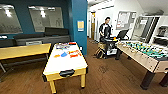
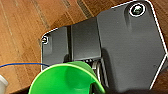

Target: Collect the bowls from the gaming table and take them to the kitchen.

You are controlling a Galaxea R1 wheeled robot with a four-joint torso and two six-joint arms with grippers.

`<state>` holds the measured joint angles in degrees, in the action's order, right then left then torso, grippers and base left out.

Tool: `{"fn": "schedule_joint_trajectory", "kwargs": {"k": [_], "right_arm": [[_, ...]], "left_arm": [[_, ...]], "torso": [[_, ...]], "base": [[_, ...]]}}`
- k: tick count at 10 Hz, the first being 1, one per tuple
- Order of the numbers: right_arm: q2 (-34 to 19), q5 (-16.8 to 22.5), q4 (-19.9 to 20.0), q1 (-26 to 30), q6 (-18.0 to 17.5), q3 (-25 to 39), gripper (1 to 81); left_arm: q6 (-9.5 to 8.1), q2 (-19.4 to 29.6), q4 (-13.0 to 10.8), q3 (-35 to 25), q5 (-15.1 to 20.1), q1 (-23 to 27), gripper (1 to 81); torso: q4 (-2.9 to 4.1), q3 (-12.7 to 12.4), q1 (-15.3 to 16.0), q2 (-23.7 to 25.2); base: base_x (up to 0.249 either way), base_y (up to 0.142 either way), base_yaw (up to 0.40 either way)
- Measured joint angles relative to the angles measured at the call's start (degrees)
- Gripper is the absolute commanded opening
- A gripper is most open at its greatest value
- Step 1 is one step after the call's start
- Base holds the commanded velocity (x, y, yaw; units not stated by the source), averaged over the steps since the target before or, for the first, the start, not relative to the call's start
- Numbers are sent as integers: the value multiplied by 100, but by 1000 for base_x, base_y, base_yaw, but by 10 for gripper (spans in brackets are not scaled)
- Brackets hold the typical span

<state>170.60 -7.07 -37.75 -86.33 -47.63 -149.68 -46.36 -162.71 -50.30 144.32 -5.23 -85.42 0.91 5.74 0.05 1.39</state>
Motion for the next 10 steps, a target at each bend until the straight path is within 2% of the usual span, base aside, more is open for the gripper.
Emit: {"fn": "schedule_joint_trajectory", "kwargs": {"k": [2, 5, 10], "right_arm": [[13, 2, -2, -2, 2, 0, 10], [44, 0, -2, -33, 2, 0, 10], [46, 5, -107, -49, 2, 0, 10]], "left_arm": [[-13, 0, 2, 46, 6, 0, 10], [-61, -2, 262, 49, 11, 78, 10], [-61, -44, 286, 168, 28, 96, 10]], "torso": [[0, 0, 0, 0], [0, 0, 0, 0], [0, 0, 0, 0]], "base": [[0, 0, -382], [0, 0, -382], [0, 0, -382]]}}
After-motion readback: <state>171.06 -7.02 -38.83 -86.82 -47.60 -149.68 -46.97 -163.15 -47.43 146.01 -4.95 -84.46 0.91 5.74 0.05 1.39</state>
